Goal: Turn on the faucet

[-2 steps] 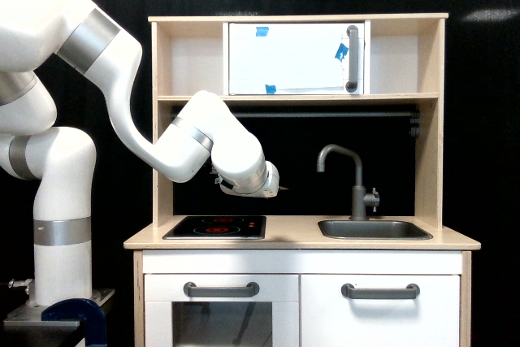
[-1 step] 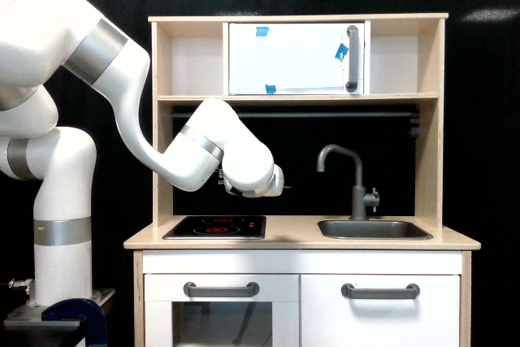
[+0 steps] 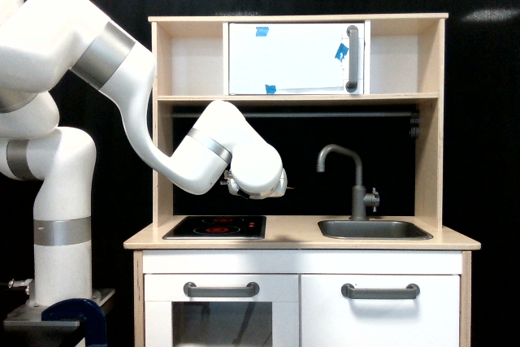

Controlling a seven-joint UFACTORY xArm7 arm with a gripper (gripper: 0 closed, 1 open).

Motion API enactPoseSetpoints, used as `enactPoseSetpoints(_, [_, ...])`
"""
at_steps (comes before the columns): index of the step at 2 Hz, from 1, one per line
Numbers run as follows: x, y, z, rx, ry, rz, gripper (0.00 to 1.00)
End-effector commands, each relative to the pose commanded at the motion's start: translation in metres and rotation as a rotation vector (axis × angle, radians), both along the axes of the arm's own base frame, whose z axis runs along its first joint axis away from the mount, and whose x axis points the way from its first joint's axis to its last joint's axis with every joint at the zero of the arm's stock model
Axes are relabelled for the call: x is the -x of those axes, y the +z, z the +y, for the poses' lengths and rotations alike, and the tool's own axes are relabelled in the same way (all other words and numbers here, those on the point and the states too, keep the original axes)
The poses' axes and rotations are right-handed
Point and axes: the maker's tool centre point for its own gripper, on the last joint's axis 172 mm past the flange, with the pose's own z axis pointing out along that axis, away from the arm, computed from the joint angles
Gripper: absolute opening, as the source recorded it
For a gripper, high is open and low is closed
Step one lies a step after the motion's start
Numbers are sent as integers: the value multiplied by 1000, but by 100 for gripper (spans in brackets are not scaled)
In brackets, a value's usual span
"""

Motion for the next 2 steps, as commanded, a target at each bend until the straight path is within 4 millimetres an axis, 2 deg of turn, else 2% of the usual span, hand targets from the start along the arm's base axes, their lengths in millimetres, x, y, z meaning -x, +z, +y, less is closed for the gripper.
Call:
enactPoseSetpoints(1, [-20, 22, 30, 0, 0, 0, 100])
enactPoseSetpoints(2, [-40, 78, 79, 0, 0, 0, 100])
